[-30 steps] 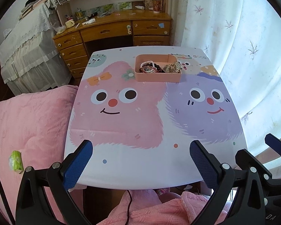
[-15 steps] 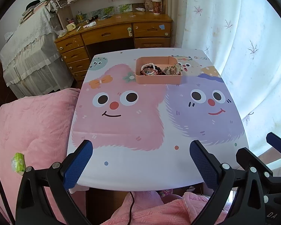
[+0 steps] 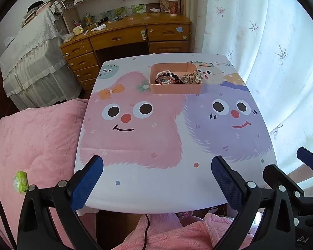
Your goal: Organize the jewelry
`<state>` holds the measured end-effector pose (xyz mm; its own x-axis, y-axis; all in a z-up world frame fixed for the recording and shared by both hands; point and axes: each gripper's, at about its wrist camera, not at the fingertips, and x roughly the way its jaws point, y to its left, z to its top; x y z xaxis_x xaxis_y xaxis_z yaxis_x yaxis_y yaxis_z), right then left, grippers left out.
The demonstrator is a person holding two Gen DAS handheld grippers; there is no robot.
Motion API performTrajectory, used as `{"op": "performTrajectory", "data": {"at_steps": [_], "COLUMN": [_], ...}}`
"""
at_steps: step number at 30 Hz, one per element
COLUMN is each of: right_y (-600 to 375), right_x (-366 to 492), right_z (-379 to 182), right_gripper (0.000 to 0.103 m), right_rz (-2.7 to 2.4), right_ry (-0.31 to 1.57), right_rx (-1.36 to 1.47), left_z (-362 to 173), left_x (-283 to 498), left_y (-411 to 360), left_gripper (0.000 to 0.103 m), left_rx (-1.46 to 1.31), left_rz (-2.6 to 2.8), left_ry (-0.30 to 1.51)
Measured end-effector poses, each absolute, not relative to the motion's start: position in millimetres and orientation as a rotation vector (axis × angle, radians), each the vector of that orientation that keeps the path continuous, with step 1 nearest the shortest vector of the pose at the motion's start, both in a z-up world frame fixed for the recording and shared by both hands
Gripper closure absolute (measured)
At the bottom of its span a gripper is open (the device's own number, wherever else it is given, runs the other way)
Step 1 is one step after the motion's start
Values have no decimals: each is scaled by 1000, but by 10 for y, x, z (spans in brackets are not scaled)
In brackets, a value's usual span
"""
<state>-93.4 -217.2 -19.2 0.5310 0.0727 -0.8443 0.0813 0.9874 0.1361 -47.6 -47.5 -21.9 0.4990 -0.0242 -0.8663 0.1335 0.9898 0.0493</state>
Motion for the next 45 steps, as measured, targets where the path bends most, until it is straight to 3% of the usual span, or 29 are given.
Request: {"op": "performTrajectory", "data": {"at_steps": [45], "right_y": [-2181], "right_x": [-940], "right_z": [-216], "right_gripper": [1], "right_rz": [2], "right_ry": [1012], "right_rx": [169], "left_z": [-225], "left_x": [-499], "left_y": [-483], "left_gripper": [1], "left_rx": [130], "left_rz": [-87], "left_ry": [1037]}}
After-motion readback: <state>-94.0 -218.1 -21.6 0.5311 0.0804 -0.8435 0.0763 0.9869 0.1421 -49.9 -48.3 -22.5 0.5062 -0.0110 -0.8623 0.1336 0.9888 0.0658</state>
